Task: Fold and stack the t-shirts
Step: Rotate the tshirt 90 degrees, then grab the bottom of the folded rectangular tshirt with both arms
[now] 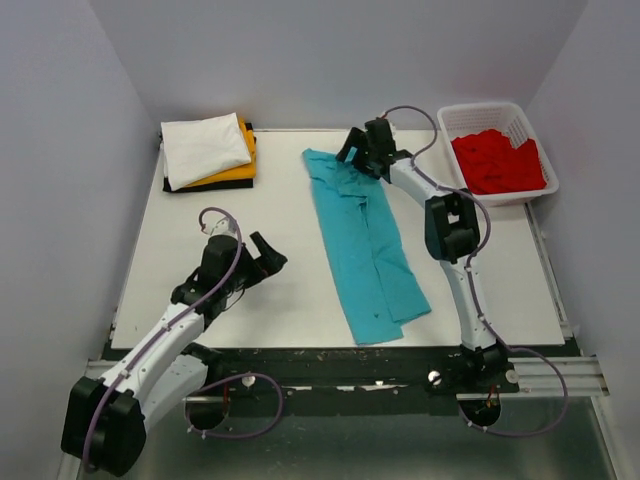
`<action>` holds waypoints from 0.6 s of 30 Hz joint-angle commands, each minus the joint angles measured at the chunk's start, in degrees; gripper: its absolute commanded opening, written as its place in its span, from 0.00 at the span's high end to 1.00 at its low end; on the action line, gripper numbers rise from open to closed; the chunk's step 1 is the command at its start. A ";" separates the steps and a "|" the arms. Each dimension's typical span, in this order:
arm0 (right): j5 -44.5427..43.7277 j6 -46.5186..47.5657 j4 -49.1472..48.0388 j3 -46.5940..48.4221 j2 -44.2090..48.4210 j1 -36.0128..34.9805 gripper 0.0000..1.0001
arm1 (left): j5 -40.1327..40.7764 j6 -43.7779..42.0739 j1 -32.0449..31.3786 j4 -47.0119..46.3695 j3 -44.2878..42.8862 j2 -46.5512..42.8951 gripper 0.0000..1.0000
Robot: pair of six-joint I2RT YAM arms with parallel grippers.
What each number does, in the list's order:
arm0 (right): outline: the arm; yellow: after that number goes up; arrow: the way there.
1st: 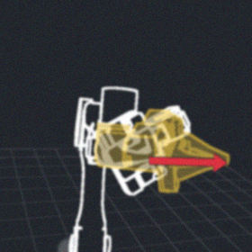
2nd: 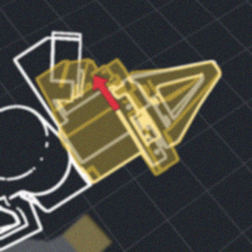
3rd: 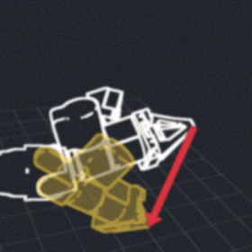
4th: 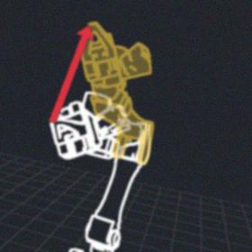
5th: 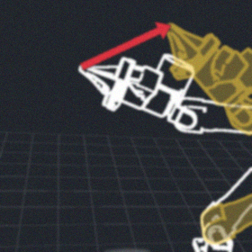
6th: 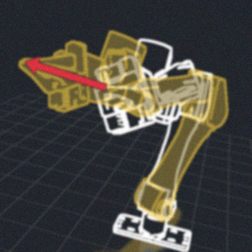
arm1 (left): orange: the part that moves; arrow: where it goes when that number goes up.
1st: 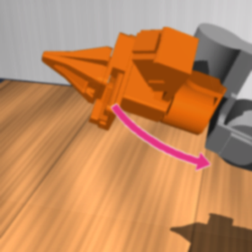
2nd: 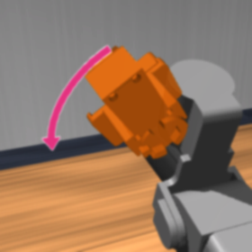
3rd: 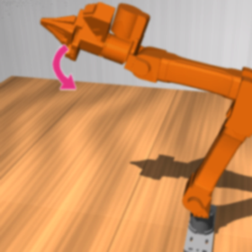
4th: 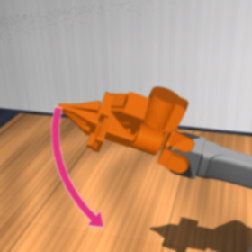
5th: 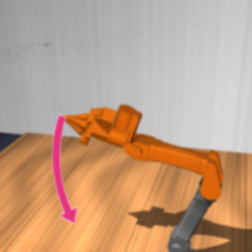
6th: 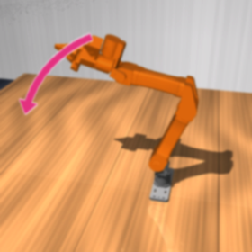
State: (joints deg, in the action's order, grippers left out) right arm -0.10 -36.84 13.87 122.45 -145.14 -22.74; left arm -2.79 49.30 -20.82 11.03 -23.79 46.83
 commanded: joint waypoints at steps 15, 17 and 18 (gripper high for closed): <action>-2.05 12.45 10.04 -0.94 9.40 4.35 0.00 | -13.37 -7.63 -14.97 -2.85 -13.30 21.81 0.01; -4.16 11.38 6.70 -12.58 18.14 3.78 0.00 | -14.85 -6.17 -17.41 -4.56 -11.44 21.98 0.02; -5.31 10.00 4.79 -19.16 23.91 3.61 0.00 | -15.71 -4.89 -18.22 -5.91 -10.00 22.20 0.02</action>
State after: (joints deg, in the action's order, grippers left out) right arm -2.09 -30.24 18.46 117.62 -139.06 -17.12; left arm -13.85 42.83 -35.05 6.24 -36.36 68.42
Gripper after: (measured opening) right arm 0.998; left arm 0.983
